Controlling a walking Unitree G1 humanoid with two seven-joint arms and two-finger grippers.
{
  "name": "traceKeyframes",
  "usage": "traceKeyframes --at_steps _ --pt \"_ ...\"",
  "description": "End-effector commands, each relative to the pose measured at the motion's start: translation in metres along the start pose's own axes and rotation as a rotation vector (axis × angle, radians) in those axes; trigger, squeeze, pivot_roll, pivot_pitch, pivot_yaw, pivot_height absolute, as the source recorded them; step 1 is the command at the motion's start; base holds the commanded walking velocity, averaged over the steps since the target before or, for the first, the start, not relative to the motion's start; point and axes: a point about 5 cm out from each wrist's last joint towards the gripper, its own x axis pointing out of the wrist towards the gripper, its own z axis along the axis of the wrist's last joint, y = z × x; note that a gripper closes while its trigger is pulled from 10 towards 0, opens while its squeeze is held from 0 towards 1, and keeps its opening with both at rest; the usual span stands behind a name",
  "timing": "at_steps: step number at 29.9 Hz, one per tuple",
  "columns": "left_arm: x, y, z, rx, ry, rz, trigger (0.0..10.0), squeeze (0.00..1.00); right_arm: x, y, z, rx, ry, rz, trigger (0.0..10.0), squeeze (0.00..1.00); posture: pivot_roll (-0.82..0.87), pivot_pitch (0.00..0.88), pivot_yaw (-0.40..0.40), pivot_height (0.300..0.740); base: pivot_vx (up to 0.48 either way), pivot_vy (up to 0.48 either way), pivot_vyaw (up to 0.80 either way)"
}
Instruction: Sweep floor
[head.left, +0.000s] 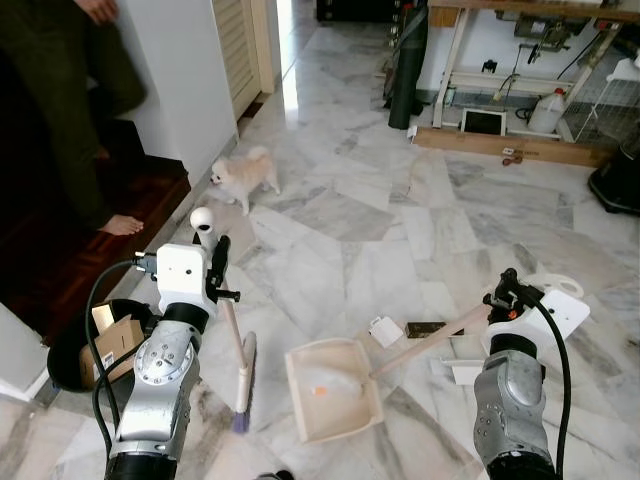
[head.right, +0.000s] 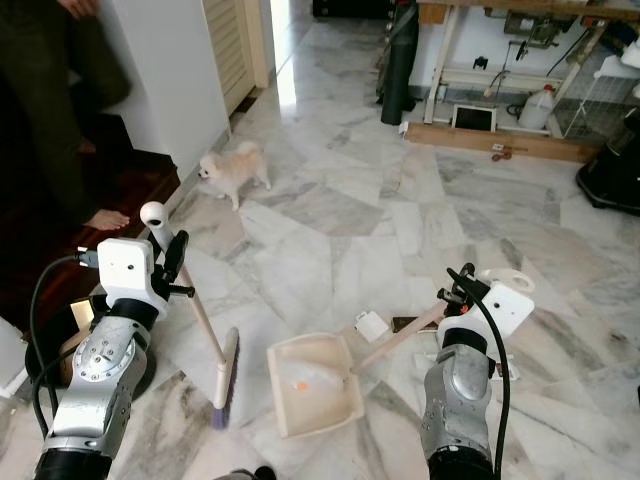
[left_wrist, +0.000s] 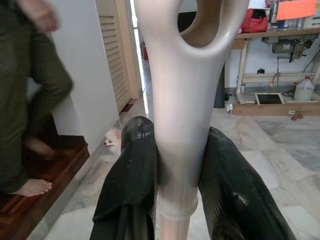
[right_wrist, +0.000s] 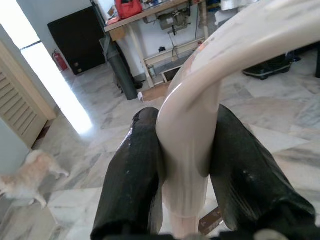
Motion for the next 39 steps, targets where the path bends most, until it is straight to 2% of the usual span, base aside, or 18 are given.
traceKeyframes --at_steps 1,12,39 --pt "0.0033 0.0010 0.0096 0.006 -0.041 -0.002 10.0 0.00 0.0041 0.0042 0.0075 0.025 -0.035 0.003 10.0 0.00 0.05 0.060 0.016 0.740 0.000 0.000 0.00" --pt "0.0031 -0.0001 0.0092 0.001 -0.038 -0.005 10.0 0.00 0.0045 0.0042 0.0074 0.024 -0.033 0.004 10.0 0.00 0.05 0.058 0.015 0.740 0.000 0.000 0.00" --pt "0.0044 -0.0024 0.0087 -0.007 -0.035 -0.023 10.0 0.00 0.0055 0.0059 0.0068 0.034 -0.031 0.002 10.0 0.00 0.05 0.050 0.019 0.740 0.000 0.289 0.03"
